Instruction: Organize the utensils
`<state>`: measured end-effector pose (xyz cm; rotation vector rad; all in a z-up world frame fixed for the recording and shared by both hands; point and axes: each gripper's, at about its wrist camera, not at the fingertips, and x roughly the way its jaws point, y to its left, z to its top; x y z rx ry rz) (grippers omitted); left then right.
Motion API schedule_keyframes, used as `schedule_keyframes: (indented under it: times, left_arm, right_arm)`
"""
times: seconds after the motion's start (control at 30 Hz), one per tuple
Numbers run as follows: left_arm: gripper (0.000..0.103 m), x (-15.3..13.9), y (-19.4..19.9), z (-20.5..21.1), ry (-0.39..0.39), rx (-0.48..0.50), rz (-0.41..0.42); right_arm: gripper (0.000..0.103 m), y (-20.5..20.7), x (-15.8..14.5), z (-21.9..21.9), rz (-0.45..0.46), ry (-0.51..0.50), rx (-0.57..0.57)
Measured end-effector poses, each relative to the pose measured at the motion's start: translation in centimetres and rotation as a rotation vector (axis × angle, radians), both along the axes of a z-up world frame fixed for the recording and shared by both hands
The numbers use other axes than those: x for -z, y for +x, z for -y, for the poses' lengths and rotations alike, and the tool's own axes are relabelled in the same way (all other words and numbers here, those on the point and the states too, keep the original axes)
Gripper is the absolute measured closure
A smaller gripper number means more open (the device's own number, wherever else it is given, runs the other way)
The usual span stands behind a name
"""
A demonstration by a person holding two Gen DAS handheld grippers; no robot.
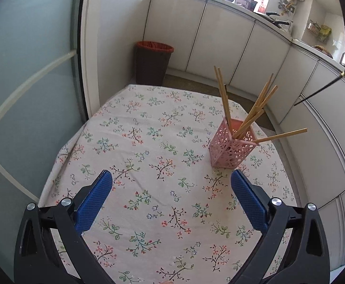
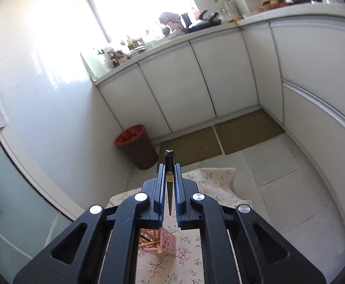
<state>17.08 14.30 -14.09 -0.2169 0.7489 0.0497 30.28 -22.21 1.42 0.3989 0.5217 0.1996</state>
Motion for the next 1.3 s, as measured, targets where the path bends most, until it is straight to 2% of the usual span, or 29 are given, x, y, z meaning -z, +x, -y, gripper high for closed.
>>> schedule_keyframes:
  times: [0.1,0.2,0.4,0.6,0.73,0.9,1.0,1.07,1.2,1.3]
  left_arm:
    - [0.007,-1.1,-1.2,0.8,0.073,0.01,0.057]
    - [0.007,-1.7,-1.9,0.9,0.098,0.009,0.087]
    - [0.007,-2.0,-2.3,-0.1,0.078,-0.017,0.094]
    - [0.007,-1.7,-1.8,-0.3,0.063,-0.008,0.077]
    - [0.007,-1.6,-1.5,-0.5,0.054,0.002,0.072]
    - [0.007,-1.5,-1.1,-0.7,0.044,0.0,0.067]
    - [0.007,-1.8,-1.1,-0.9,0.049,-0.026,0.078]
    - [0.007,-2.2,-1.2,-1.0,0.059,-0.048,0.094]
    - [0.007,-3.7,-1.9,-0.8,0.07,-0.075,0.148]
    - [0.007,-5.4,-2.7,-0.1,0.084,-0.088,0.193]
  right_arm:
    - [0.096,-2.4,-2.2,-2.9,0.056,-0.015,-0.041]
    - [0.096,-4.0,-2.4,-6.1,0.103,-0.05,-0.053]
    - [0.096,-3.7,2.7,-11.0,0.055,-0.118,-0.051]
    - [0.096,-1.7,8.1,-13.5,-0.001,-0.204,-0.045]
    - [0.096,-0.6,10.1,-14.1,-0.016,-0.251,-0.037]
    - [0.095,-0.5,10.9,-15.1,-0.027,-0.248,-0.071]
    - [0.081,-1.3,10.2,-15.1,0.004,-0.257,-0.053]
    - [0.067,-2.1,9.5,-14.9,0.023,-0.251,-0.036]
    - [0.057,-4.0,7.4,-13.5,0.055,-0.212,0.001]
    - [0.043,-6.3,5.8,-12.3,0.088,-0.196,0.031]
